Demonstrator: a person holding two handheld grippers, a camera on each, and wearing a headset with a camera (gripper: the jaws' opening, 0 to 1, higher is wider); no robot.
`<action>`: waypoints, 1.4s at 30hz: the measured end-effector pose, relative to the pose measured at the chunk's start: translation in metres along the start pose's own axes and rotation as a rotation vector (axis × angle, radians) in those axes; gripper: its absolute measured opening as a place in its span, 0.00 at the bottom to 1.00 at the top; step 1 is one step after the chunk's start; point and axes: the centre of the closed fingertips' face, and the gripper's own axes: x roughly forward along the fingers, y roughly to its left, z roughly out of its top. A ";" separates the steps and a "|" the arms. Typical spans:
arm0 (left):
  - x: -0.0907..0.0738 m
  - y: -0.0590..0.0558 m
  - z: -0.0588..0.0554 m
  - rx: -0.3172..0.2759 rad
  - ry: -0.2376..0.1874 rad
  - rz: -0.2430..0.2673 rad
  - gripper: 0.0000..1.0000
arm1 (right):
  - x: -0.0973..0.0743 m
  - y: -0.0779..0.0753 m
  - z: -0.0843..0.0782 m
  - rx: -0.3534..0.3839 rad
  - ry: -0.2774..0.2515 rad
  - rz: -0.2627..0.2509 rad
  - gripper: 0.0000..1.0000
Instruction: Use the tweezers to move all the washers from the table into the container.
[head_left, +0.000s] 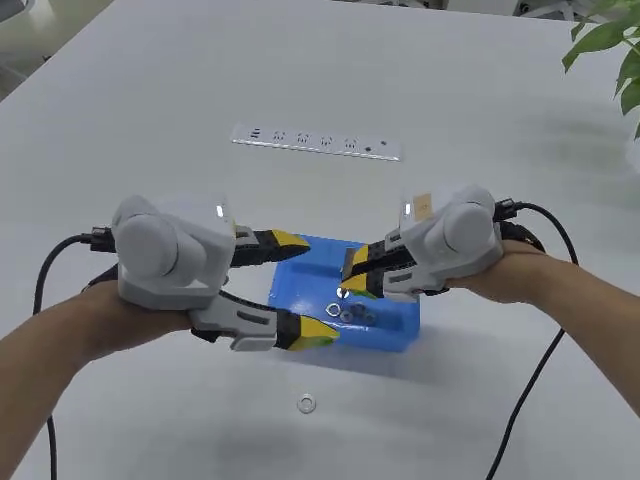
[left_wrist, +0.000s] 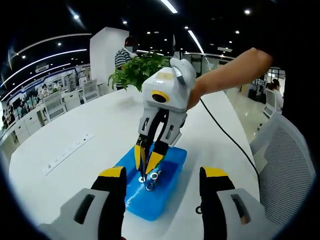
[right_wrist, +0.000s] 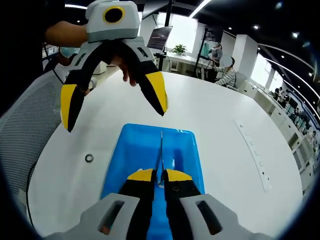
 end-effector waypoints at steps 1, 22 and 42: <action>0.001 0.001 0.000 0.002 0.000 0.000 0.62 | 0.000 0.000 0.000 -0.001 0.000 0.000 0.08; 0.020 0.030 0.013 0.063 0.025 0.019 0.18 | -0.001 0.003 -0.001 -0.017 0.006 0.008 0.09; 0.037 0.023 0.018 0.181 0.048 -0.049 0.06 | -0.002 0.005 -0.001 -0.057 0.018 0.011 0.09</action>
